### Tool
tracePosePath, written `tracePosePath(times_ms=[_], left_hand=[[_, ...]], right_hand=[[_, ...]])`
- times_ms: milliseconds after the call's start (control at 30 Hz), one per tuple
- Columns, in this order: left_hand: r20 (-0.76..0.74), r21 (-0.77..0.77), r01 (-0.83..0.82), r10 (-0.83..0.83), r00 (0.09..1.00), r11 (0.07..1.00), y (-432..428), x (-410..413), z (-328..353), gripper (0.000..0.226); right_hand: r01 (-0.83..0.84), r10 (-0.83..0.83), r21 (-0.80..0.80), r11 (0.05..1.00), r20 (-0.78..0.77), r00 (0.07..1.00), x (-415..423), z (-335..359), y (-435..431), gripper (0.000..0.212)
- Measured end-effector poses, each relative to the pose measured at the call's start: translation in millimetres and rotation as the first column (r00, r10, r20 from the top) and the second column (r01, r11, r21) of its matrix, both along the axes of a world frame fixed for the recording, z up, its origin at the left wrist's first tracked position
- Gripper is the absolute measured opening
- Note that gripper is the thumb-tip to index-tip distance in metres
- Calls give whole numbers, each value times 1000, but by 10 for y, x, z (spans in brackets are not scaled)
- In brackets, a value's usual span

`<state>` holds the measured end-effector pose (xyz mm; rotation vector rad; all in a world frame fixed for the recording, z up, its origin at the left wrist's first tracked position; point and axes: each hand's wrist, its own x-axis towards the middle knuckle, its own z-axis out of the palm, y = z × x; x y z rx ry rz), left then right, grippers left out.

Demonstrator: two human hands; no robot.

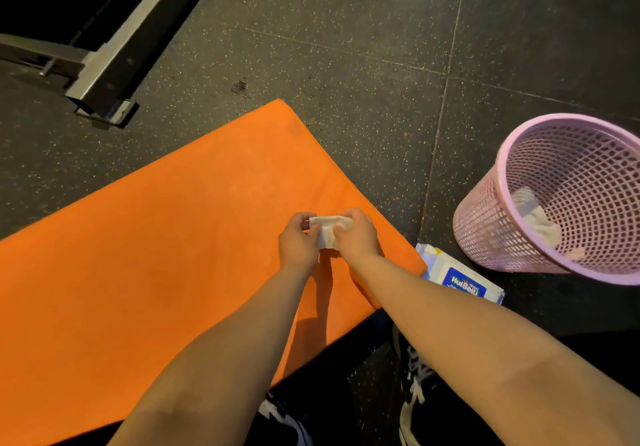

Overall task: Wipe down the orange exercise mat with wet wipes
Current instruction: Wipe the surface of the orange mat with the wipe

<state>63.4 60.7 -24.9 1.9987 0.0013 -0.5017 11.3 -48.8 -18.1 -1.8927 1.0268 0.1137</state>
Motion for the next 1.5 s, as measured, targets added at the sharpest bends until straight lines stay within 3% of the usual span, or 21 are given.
tracePosePath(times_ms=[133,233,300,333,400,467,533,600,700,767,867,967,1033,1100,1200,1267,1333,1400,1500], left_hand=[[-31,-40,-45,44,999,998,-205,280,-138,13],[-11,-34,-33,32,999,999,-344,552,-260,20],[42,-4,18,-18,999,1000,-387,742,-371,27],[99,57,48,-54,994,997,-399,845,-455,29],[204,289,99,-162,965,952,-400,1046,-636,36],[173,468,142,-248,953,872,-373,1175,-716,47],[123,539,181,-289,949,823,-319,1245,-762,56],[116,543,221,-333,936,810,-263,1239,-810,58],[147,547,237,-371,917,803,-227,1191,-864,57],[169,529,222,-358,918,819,-222,1191,-894,56],[176,479,236,-356,918,845,-190,1203,-924,53],[176,471,273,-393,903,839,-131,1178,-938,53],[157,497,306,-431,888,812,-125,1156,-921,54],[126,517,334,-456,881,788,-137,1152,-882,56],[89,545,376,-498,863,749,-104,1162,-816,56],[83,559,388,-515,853,733,-72,1158,-785,56],[92,564,375,-507,857,736,-62,1157,-763,54],[110,569,352,-493,863,743,-71,1180,-742,53],[151,599,310,-485,861,738,-74,1253,-744,55]], right_hand=[[-62,51,-221,973,-54,997,302,-113,-196,37],[-116,106,-316,942,-50,993,565,-311,-320,12],[-187,189,-302,935,-22,982,727,-496,-370,14],[-276,282,-306,911,-23,959,789,-550,-380,25],[-506,480,-404,762,-173,860,867,-682,-336,50],[-551,486,-409,727,-260,834,910,-721,-293,60],[-608,494,-451,653,-355,794,967,-771,-334,60],[-614,453,-473,632,-417,788,1081,-754,-449,59],[-507,334,-418,754,-422,843,1284,-770,-601,62],[-479,314,-428,767,-400,861,1325,-787,-530,65],[-528,400,-475,704,-349,847,1206,-814,-353,66],[-676,607,-511,531,-327,724,1060,-878,-257,59],[-719,654,-511,471,-344,673,1030,-873,-299,56],[-695,595,-504,512,-375,711,1029,-839,-390,58],[-553,397,-475,684,-393,829,1044,-749,-464,65],[-491,343,-456,742,-370,863,1048,-701,-382,65],[-560,463,-450,696,-315,828,1022,-704,-247,63],[-688,638,-455,565,-288,714,988,-740,-195,59],[-742,700,-484,463,-313,642,1054,-838,-339,55]])
